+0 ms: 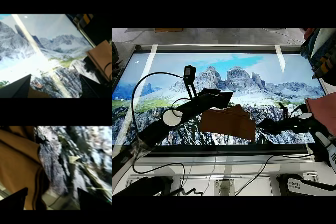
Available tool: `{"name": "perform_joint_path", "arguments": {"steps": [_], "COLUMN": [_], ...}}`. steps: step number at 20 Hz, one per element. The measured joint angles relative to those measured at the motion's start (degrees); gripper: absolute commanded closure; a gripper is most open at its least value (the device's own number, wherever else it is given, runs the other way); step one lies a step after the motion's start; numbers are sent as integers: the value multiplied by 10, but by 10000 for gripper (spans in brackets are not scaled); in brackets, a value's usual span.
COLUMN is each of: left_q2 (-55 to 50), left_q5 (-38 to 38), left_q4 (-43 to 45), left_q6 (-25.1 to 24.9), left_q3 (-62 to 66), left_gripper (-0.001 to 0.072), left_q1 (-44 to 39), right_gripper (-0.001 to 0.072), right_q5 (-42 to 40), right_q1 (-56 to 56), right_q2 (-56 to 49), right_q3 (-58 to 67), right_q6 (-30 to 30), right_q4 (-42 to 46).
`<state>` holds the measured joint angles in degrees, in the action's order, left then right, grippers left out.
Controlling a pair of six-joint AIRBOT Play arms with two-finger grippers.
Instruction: Fold the clothes and pants, and hang the long-sleeved shirts on hangers.
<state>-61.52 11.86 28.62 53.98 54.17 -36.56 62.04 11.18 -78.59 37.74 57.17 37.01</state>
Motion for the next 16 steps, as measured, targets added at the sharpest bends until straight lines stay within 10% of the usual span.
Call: {"name": "perform_joint_path", "arguments": {"steps": [6, 8, 9, 10, 13, 16], "left_q2": [2, 2, 2, 2, 2, 2], "left_q5": [0, -1, -1, -1, 0, 7], "left_q4": [0, 0, 3, 10, 60, 150], "left_q6": [0, 0, 0, 0, 0, -1], "left_q3": [0, 0, 0, 0, 0, -1], "left_gripper": [16, 19, 21, 72, 684, 694], "left_q1": [2, 2, 2, 2, 4, 16], "right_gripper": [45, 146, 361, 688, 699, 700], "right_q5": [-97, -118, -127, -139, -144, -126], "right_q1": [-137, -175, -191, -205, -231, -227], "right_q2": [-78, -103, -111, -118, -126, -123], "right_q3": [39, 77, 94, 112, 165, 222], "right_q6": [16, 19, 21, 24, 31, 33], "right_q4": [-127, -136, -133, -125, -131, -134]}}
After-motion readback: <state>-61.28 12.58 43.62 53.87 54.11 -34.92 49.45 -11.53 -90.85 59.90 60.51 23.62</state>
